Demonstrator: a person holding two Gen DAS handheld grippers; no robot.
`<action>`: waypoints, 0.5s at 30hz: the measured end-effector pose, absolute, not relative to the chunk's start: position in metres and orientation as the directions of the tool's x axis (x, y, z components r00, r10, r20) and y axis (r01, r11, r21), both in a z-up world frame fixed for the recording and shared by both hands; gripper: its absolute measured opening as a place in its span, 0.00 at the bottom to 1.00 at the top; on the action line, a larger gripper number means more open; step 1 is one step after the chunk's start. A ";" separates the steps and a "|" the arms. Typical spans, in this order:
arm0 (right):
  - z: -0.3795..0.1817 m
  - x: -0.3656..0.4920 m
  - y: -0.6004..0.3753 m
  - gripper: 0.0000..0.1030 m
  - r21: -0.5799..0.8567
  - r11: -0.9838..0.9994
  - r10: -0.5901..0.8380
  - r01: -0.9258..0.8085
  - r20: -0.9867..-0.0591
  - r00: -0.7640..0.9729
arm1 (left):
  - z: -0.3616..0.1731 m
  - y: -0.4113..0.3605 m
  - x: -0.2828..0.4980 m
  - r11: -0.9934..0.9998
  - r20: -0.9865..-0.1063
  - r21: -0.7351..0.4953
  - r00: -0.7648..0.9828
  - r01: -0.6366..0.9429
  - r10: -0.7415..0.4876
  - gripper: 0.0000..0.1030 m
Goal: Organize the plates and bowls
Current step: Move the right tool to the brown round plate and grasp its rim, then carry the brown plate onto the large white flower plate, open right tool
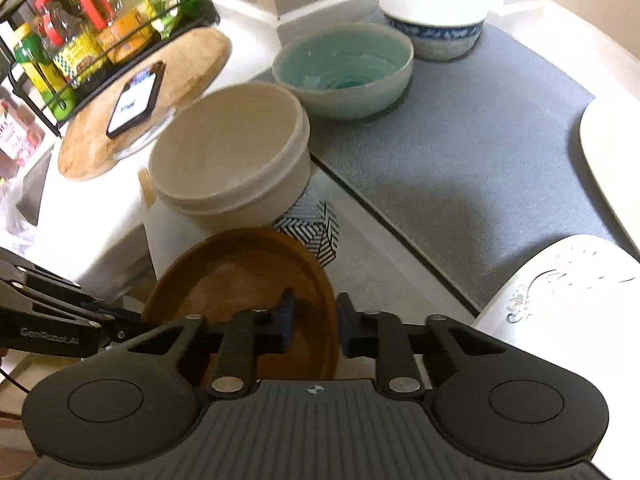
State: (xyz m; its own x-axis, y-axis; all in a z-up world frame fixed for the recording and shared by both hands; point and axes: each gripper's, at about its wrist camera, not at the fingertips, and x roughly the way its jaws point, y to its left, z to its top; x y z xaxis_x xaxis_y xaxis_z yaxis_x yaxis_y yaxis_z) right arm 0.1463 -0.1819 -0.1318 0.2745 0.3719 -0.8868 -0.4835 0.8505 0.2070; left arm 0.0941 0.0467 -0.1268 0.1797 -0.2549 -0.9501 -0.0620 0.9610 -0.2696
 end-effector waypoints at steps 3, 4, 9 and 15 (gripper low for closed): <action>-0.122 0.143 -0.184 0.16 0.216 0.847 0.388 -0.485 -0.875 0.288 | -0.118 0.059 0.083 0.958 -0.945 -0.279 0.193 -0.060 -0.263 0.10; -0.119 0.141 -0.186 0.16 0.218 0.848 0.391 -0.484 -0.872 0.293 | -0.115 0.057 0.082 0.959 -0.944 -0.280 0.198 -0.051 -0.265 0.10; -0.104 0.138 -0.195 0.16 0.230 0.858 0.403 -0.460 -0.856 0.325 | -0.093 0.052 0.075 0.960 -0.933 -0.281 0.232 0.003 -0.274 0.10; -0.086 0.130 -0.229 0.16 0.213 0.898 0.371 -0.386 -0.839 0.399 | -0.073 0.016 0.087 0.950 -0.919 -0.281 0.247 0.137 -0.308 0.10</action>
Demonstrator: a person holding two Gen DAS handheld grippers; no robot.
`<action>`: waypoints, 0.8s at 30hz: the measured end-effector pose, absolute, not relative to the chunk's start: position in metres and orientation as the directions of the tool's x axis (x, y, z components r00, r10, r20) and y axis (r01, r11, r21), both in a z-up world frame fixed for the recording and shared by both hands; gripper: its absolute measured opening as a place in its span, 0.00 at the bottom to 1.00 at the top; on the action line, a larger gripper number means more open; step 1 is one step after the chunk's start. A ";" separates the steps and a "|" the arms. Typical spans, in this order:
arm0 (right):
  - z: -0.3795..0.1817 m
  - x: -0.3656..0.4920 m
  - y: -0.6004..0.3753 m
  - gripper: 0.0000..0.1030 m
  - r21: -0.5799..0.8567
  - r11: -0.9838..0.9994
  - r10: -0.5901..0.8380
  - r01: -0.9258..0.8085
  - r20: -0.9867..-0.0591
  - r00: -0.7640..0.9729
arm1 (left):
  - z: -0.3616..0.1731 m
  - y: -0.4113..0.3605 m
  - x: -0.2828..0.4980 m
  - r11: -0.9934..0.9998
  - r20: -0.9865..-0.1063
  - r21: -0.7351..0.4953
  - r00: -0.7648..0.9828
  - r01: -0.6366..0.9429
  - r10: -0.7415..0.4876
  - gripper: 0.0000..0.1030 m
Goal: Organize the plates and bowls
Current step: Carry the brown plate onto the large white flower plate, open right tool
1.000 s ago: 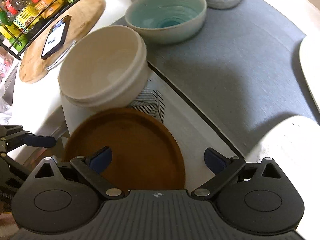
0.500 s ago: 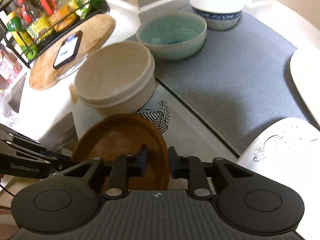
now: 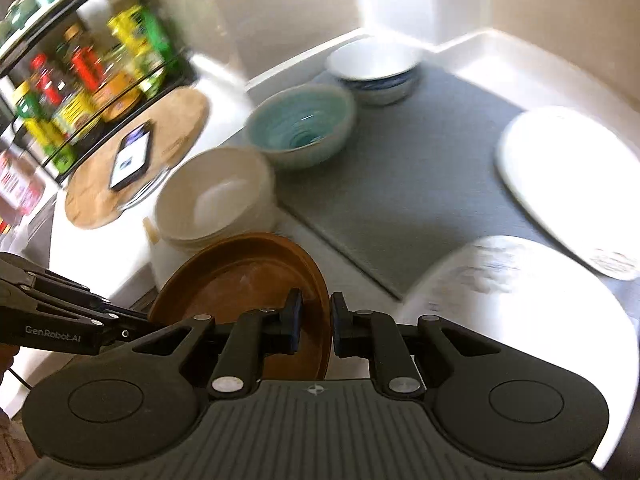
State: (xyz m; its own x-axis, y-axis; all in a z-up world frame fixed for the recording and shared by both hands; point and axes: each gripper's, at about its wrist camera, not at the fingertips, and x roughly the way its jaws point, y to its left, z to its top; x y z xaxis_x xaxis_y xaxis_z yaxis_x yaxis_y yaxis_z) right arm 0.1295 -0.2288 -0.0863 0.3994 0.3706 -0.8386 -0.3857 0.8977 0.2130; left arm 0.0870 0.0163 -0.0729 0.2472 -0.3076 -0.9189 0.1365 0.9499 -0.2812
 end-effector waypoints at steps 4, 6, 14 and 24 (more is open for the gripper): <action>-0.078 0.121 -0.268 0.16 0.194 0.939 0.312 -0.285 -0.832 0.459 | -0.072 -0.029 0.106 0.922 -0.910 -0.300 0.219 0.245 -0.353 0.10; -0.077 0.117 -0.290 0.16 0.180 0.958 0.269 -0.223 -0.834 0.483 | -0.070 -0.053 0.110 0.902 -0.903 -0.311 0.203 0.300 -0.379 0.10; -0.094 0.105 -0.356 0.16 0.151 0.988 0.137 -0.016 -0.844 0.519 | -0.099 -0.132 0.139 0.844 -0.914 -0.301 0.120 0.445 -0.389 0.10; -0.115 0.109 -0.379 0.22 0.104 0.993 0.054 0.063 -0.842 0.538 | -0.104 -0.161 0.137 0.842 -0.915 -0.200 0.212 0.501 -0.343 0.13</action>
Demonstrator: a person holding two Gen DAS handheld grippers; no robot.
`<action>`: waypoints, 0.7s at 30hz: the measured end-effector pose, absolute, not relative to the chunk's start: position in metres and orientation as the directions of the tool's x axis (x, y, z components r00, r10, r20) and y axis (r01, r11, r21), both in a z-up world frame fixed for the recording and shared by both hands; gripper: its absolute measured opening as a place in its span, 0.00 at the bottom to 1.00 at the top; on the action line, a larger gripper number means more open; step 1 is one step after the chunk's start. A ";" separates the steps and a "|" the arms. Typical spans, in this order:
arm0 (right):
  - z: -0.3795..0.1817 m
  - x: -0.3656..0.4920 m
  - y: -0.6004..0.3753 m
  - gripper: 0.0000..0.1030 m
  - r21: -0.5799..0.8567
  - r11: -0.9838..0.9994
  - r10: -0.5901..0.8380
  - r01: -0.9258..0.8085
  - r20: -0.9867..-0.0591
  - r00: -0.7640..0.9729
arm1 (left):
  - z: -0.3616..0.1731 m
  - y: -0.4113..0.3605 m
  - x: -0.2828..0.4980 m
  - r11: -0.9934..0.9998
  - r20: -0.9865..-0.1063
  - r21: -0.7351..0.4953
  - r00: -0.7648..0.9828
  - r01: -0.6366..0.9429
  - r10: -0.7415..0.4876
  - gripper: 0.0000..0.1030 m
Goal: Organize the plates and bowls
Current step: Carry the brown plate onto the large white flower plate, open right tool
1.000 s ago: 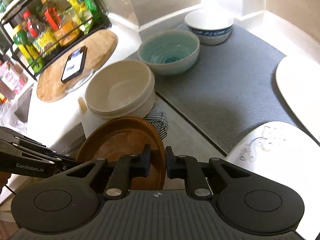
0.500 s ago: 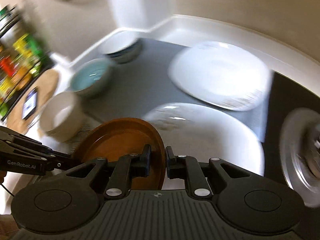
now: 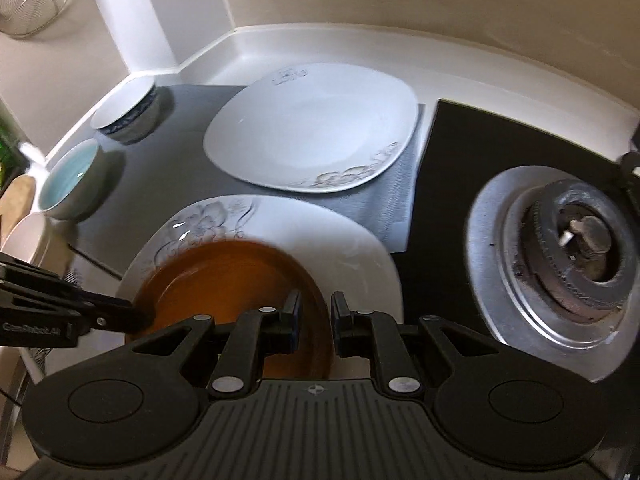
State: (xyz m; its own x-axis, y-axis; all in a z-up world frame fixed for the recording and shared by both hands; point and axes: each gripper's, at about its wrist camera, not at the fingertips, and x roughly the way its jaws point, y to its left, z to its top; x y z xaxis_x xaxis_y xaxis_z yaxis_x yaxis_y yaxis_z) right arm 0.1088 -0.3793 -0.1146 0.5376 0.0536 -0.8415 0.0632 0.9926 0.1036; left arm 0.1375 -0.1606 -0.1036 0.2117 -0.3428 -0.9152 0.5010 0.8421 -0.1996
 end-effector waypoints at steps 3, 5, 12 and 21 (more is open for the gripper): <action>-0.106 0.102 -0.383 0.47 0.099 0.992 0.036 0.082 -0.824 0.565 | -0.096 -0.157 0.134 0.847 -0.905 -0.176 0.257 0.502 -0.340 0.52; -0.103 0.097 -0.387 0.51 0.089 0.989 0.006 0.118 -0.820 0.572 | -0.095 -0.154 0.131 0.859 -0.897 -0.152 0.297 0.488 -0.327 0.73; -0.120 0.099 -0.396 0.62 0.143 0.971 0.030 0.190 -0.866 0.498 | -0.108 -0.153 0.128 0.853 -0.909 -0.157 0.264 0.497 -0.321 0.84; -0.122 0.104 -0.371 0.67 0.106 0.977 0.009 0.183 -0.886 0.464 | -0.117 -0.145 0.120 0.857 -0.919 -0.170 0.236 0.487 -0.317 0.84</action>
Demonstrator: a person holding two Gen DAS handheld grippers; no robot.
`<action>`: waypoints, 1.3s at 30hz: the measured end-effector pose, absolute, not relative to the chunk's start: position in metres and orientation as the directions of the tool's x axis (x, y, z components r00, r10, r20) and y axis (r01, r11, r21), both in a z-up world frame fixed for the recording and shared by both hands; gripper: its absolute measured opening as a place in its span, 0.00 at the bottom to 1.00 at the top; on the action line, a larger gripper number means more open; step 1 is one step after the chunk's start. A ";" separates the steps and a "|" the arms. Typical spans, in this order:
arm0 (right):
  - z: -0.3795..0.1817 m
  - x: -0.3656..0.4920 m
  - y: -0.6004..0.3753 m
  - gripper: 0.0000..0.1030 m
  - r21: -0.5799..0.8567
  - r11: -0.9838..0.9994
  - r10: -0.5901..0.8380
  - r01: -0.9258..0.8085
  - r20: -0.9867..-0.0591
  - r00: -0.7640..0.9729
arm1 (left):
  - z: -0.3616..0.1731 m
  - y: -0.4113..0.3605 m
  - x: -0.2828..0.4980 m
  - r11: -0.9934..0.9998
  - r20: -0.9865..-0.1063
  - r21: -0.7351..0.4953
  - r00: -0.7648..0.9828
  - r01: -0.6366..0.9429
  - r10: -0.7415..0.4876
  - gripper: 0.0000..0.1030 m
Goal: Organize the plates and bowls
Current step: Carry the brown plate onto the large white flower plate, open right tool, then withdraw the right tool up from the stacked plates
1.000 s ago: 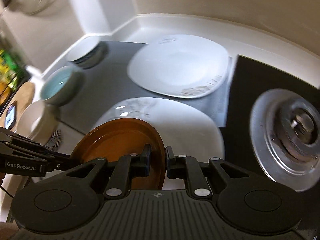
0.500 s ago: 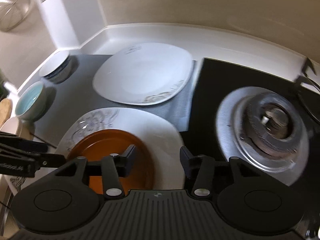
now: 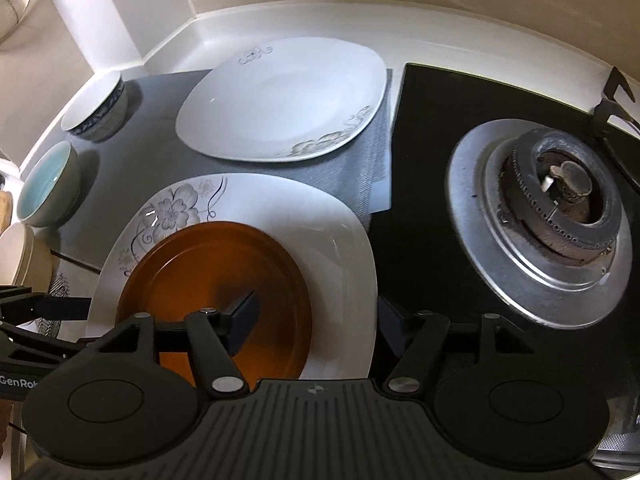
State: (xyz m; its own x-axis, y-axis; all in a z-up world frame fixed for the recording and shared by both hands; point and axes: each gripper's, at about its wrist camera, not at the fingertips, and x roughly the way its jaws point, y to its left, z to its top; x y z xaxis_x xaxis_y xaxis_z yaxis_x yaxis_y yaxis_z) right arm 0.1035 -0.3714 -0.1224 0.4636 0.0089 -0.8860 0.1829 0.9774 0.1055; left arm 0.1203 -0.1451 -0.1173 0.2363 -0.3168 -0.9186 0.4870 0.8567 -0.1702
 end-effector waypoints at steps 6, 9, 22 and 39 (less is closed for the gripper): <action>-0.123 0.105 -0.357 0.68 0.134 0.979 0.052 0.151 -0.888 0.456 | -0.114 -0.135 0.117 0.870 -0.919 -0.160 0.252 0.467 -0.304 0.84; -0.122 0.106 -0.351 0.70 0.137 0.980 0.058 0.141 -0.887 0.458 | -0.115 -0.132 0.115 0.875 -0.920 -0.156 0.256 0.459 -0.298 0.84; -0.118 0.102 -0.347 0.73 0.160 0.978 0.082 0.130 -0.879 0.469 | -0.091 -0.119 0.105 0.900 -0.901 -0.084 0.354 0.428 -0.252 0.95; -0.067 0.078 -0.264 0.83 0.214 0.974 0.220 -0.078 -0.801 0.556 | -0.035 -0.037 0.065 0.952 -0.835 -0.007 0.522 0.306 -0.174 1.00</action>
State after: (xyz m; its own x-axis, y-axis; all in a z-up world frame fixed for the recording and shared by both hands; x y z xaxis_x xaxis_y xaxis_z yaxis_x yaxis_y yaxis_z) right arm 0.0785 -0.2644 -0.0669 0.5562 0.2205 -0.8013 -0.0778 0.9738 0.2139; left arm 0.0649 -0.0367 -0.0349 0.5223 -0.1743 -0.8348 0.3059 0.9520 -0.0074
